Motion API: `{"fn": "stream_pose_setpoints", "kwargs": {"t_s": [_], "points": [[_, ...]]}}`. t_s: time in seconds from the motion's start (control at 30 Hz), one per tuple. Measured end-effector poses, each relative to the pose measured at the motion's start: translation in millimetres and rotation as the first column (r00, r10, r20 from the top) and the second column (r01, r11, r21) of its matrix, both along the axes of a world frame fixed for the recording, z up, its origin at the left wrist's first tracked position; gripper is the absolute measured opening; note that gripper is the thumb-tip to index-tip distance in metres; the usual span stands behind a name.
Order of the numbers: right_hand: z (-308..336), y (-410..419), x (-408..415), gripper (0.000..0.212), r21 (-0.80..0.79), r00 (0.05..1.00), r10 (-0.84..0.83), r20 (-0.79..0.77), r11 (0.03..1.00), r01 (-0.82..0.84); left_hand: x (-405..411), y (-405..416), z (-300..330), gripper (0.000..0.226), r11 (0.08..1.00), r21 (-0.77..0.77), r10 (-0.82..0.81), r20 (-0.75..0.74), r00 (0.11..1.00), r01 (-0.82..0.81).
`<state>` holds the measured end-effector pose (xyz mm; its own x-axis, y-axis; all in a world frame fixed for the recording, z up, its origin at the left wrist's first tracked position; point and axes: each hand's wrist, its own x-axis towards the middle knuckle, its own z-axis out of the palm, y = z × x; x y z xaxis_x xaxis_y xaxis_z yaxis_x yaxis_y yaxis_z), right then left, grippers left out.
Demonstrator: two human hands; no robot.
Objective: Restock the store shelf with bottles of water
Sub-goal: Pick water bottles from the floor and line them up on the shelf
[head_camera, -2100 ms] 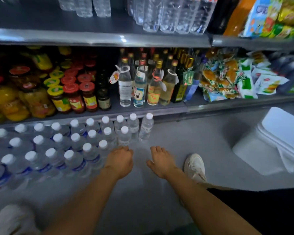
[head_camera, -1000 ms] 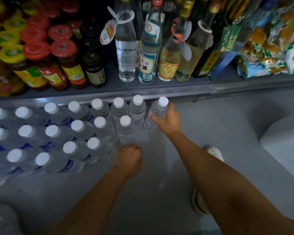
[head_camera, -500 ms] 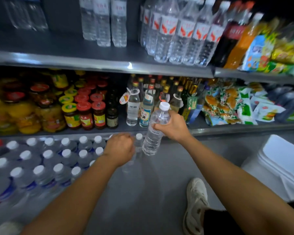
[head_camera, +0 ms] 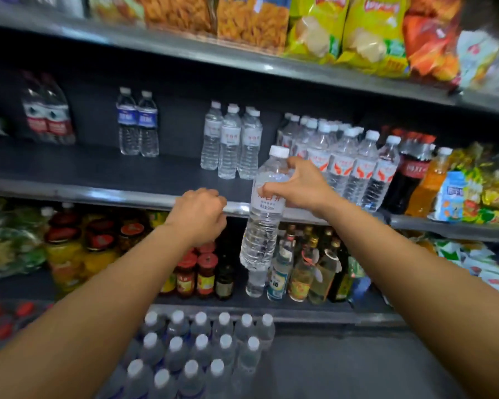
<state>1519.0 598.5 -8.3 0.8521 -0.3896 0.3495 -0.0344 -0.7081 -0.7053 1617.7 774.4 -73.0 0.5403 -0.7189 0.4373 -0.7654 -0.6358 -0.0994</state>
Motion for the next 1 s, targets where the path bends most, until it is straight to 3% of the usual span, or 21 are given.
{"fn": "stream_pose_setpoints", "kwargs": {"t_s": [0.1,0.23,0.4,0.6,0.77,0.9,1.0], "points": [[32,-1,35,0.052,0.033,0.999,0.022,0.036,0.999,-0.023,32,0,30,0.034,0.999,-0.019,0.031,0.021,0.999,-0.030],[60,-4,84,0.025,0.074,0.993,0.070,0.093,0.994,-0.077,73,-5,56,0.033,0.999,-0.018,0.049,0.060,0.997,-0.048],[67,-8,156,0.044,0.029,0.995,0.068,0.073,0.997,-0.070,122,-10,58,0.033,0.996,-0.014,0.094,0.046,0.995,-0.093],[56,-12,235,0.028,-0.078,0.999,0.041,0.023,0.996,-0.040,175,-16,48,0.034,0.995,-0.003,0.101,0.038,0.994,-0.101],[45,-24,309,0.051,-0.125,0.999,-0.025,0.025,0.992,0.028,223,-20,38,0.035,0.993,0.027,0.117,0.014,0.993,-0.118],[43,-27,340,0.036,-0.176,0.996,-0.084,0.015,0.981,0.085,251,-23,28,0.037,0.991,0.038,0.127,-0.015,0.992,-0.127],[40,-29,355,0.042,-0.210,0.994,-0.113,0.010,0.971,0.112,265,-25,23,0.037,0.992,0.034,0.125,-0.023,0.992,-0.124]]}}
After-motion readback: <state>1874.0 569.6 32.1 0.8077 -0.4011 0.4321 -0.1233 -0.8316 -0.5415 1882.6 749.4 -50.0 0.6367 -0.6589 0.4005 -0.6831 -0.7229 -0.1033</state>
